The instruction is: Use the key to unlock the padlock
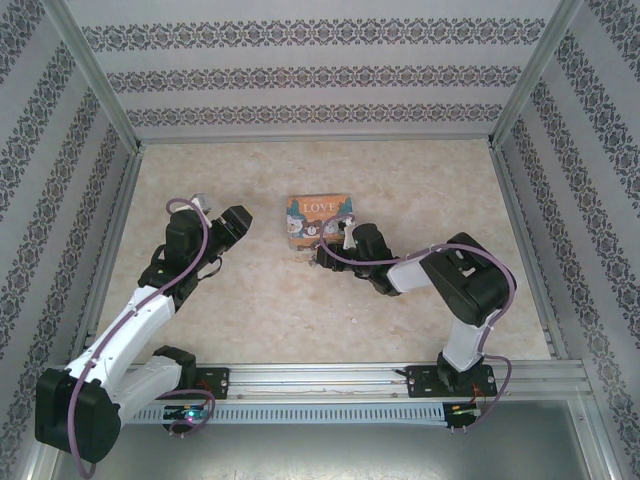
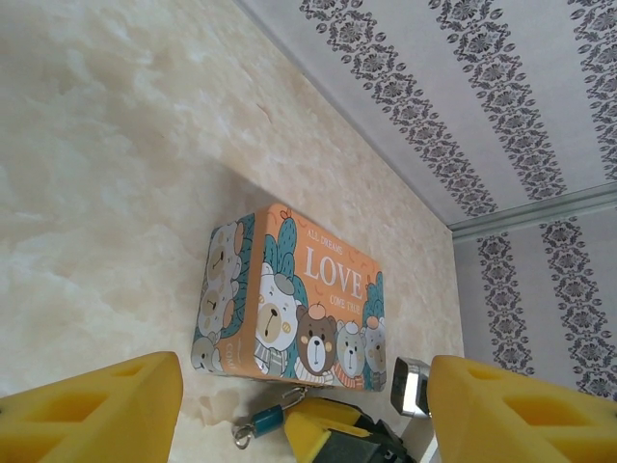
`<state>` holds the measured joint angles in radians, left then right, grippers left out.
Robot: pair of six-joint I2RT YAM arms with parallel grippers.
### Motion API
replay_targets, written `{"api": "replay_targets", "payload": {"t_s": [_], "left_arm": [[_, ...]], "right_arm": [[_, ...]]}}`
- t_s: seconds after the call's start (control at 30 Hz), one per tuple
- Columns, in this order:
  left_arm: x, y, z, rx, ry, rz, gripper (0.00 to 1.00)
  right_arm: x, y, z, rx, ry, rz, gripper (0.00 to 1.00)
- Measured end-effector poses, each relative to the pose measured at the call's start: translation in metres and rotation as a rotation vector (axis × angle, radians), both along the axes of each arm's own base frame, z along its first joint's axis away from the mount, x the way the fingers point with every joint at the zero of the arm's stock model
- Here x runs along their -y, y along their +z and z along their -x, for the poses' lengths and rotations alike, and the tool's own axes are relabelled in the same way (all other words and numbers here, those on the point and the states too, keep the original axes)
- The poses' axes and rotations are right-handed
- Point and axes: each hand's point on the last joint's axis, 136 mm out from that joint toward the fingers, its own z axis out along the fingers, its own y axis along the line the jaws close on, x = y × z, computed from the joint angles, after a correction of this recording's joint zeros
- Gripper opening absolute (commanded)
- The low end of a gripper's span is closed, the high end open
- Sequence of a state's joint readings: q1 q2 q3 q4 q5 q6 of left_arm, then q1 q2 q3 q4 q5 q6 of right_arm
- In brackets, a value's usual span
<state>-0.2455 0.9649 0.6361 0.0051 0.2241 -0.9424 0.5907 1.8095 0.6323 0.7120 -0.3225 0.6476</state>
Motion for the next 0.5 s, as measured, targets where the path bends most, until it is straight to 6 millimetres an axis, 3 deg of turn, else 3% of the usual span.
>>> {"api": "replay_targets", "payload": {"t_s": [0.5], "left_arm": [[-0.0038, 0.0001, -0.001, 0.0, 0.01, 0.001, 0.68]], "right_arm": [[0.0008, -0.008, -0.0088, 0.02, -0.035, -0.004, 0.24]]}}
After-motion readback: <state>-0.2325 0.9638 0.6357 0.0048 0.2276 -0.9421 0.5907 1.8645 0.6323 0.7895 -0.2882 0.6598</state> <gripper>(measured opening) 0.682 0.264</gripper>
